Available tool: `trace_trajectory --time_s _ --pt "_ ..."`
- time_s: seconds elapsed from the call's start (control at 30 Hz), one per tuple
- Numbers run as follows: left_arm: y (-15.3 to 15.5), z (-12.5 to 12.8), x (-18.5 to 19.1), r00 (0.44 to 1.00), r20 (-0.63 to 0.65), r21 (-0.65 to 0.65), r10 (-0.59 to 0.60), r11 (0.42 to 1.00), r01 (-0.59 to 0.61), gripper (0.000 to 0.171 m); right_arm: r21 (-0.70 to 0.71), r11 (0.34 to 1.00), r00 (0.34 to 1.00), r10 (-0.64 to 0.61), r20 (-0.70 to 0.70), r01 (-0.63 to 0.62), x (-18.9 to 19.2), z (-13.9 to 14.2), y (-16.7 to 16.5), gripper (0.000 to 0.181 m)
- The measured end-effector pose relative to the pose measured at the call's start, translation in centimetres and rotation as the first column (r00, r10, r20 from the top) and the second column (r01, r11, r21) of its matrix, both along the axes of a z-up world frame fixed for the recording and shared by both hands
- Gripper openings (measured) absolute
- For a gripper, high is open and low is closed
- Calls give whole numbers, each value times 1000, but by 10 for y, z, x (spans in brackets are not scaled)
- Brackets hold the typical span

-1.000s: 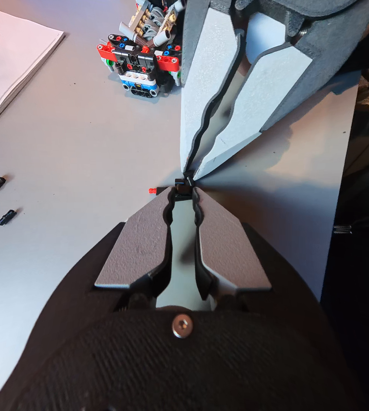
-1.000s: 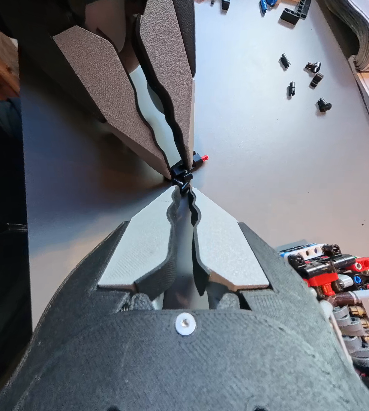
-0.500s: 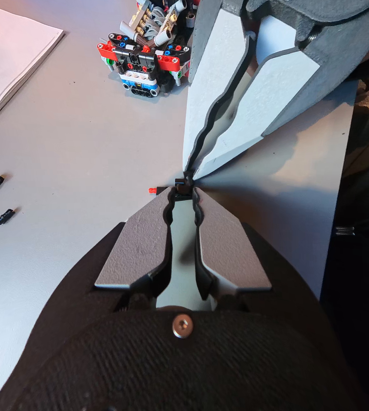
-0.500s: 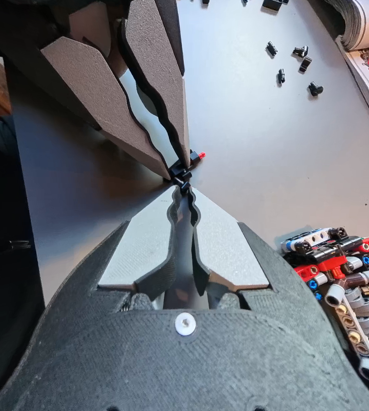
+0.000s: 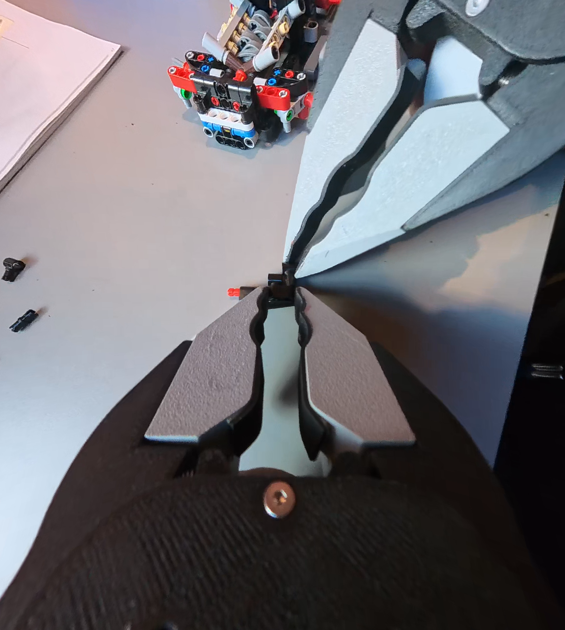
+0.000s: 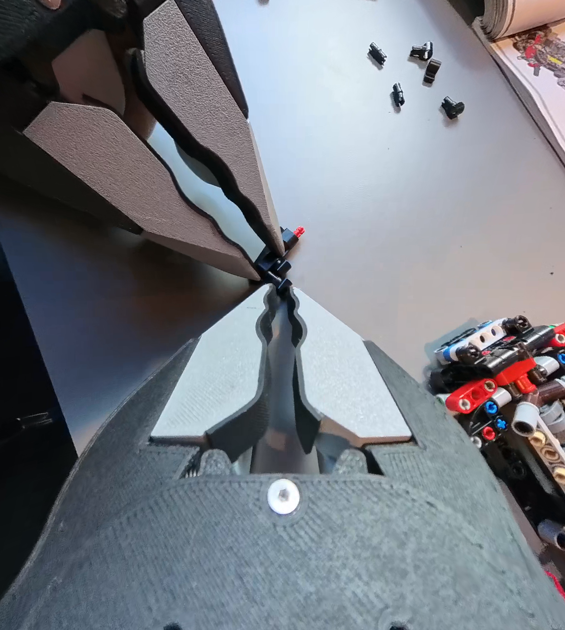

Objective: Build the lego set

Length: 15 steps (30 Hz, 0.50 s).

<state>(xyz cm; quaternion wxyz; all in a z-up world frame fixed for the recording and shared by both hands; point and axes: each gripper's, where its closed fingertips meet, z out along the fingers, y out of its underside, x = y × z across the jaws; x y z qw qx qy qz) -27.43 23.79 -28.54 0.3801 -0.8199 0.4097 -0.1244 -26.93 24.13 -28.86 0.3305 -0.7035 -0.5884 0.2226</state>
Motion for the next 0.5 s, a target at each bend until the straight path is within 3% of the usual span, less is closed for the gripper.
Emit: trace_trajectory --time_s 0.17,0.27,0.5 --pt "2 0 1 999 7 -11 45 999 -45 12 106 994 998 -33 45 28 1 -1 2 3" --pt "1 0 1 998 6 -10 63 998 -63 12 95 994 997 -54 46 49 1 -1 2 3" --pt "0 0 2 998 11 -16 57 998 -57 12 -169 983 996 -78 -48 69 1 1 -1 3"
